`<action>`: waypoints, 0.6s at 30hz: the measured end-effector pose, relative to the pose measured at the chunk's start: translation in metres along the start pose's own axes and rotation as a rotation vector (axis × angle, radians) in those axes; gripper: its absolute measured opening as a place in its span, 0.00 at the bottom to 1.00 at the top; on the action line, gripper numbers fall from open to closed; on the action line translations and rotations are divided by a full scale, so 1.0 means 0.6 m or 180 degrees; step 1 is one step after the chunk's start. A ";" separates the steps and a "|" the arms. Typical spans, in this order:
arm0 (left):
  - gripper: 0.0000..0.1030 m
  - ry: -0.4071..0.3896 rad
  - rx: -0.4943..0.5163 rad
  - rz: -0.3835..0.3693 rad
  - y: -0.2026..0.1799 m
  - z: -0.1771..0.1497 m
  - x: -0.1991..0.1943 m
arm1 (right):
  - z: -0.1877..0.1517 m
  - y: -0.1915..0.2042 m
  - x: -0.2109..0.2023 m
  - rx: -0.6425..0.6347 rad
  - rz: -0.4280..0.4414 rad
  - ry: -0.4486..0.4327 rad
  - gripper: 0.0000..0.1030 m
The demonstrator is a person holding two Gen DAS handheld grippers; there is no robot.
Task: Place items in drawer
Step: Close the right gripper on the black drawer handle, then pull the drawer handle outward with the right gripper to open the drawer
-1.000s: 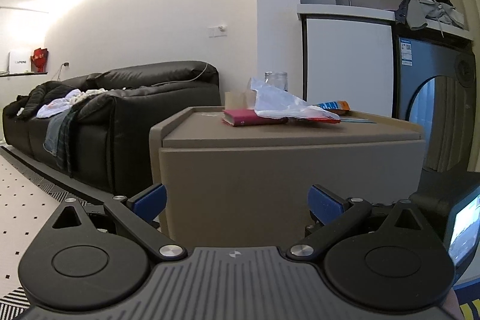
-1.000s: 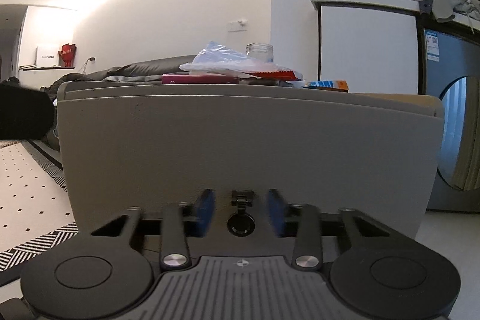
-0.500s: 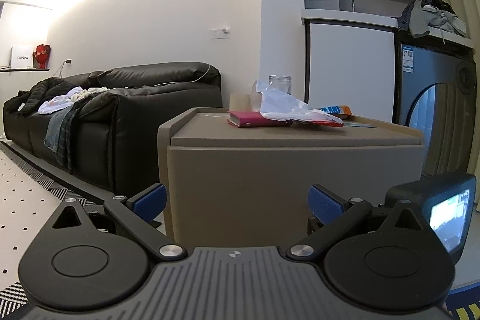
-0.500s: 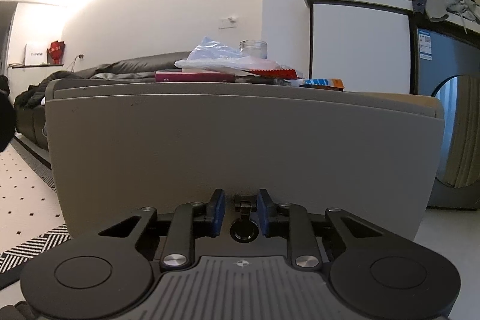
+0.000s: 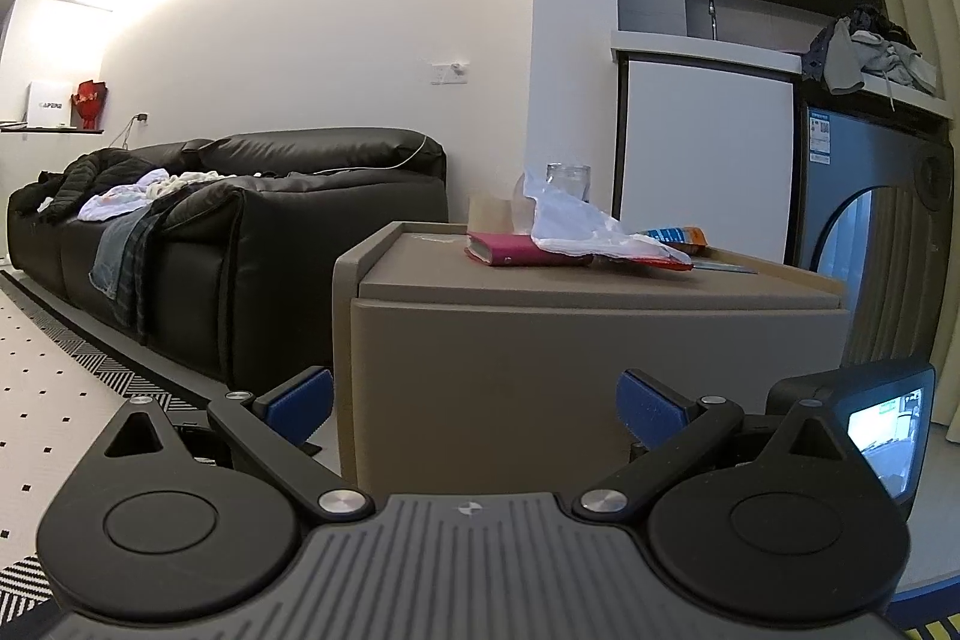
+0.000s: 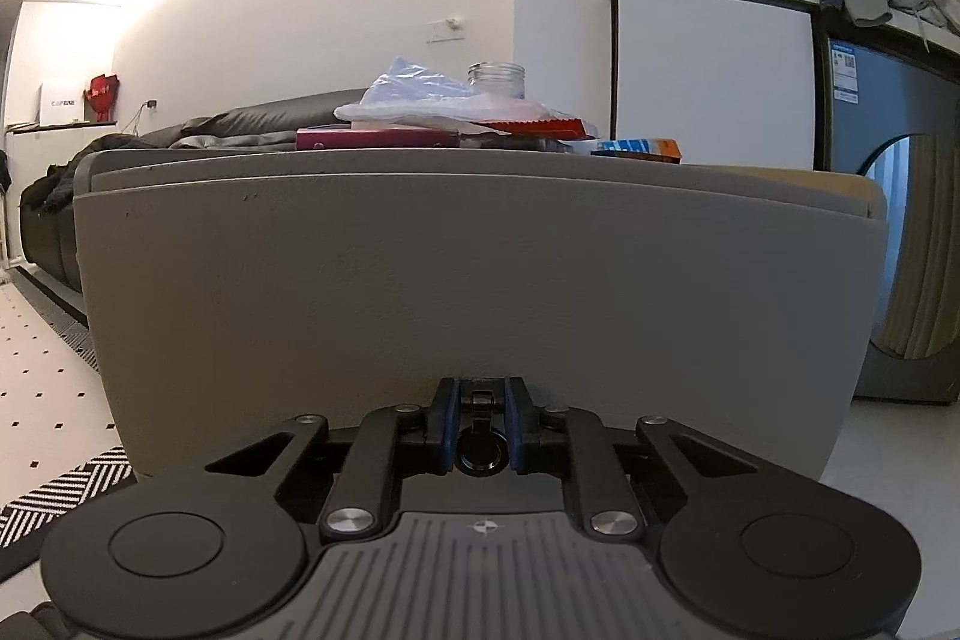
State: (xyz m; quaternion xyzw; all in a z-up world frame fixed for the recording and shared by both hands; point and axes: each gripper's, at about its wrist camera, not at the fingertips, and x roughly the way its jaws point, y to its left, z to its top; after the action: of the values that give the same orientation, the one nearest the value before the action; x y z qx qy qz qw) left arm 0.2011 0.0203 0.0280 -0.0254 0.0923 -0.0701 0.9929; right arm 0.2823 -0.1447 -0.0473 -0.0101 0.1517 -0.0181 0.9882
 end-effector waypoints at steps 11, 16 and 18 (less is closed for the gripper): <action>1.00 -0.0009 -0.0032 0.0001 0.006 0.001 -0.003 | -0.001 0.003 -0.007 0.0020 -0.0024 0.0008 0.16; 1.00 -0.0015 -0.0018 -0.0007 0.005 0.001 -0.003 | -0.003 0.003 -0.016 0.0001 -0.0012 0.0015 0.16; 1.00 -0.0016 -0.0009 -0.0005 0.005 0.001 -0.004 | -0.004 0.002 -0.020 -0.0005 0.0002 0.0026 0.16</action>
State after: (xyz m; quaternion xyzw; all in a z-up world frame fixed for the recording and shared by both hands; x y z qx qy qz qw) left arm 0.1994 0.0235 0.0287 -0.0270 0.0899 -0.0706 0.9931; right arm 0.2700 -0.1433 -0.0456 -0.0107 0.1558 -0.0178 0.9876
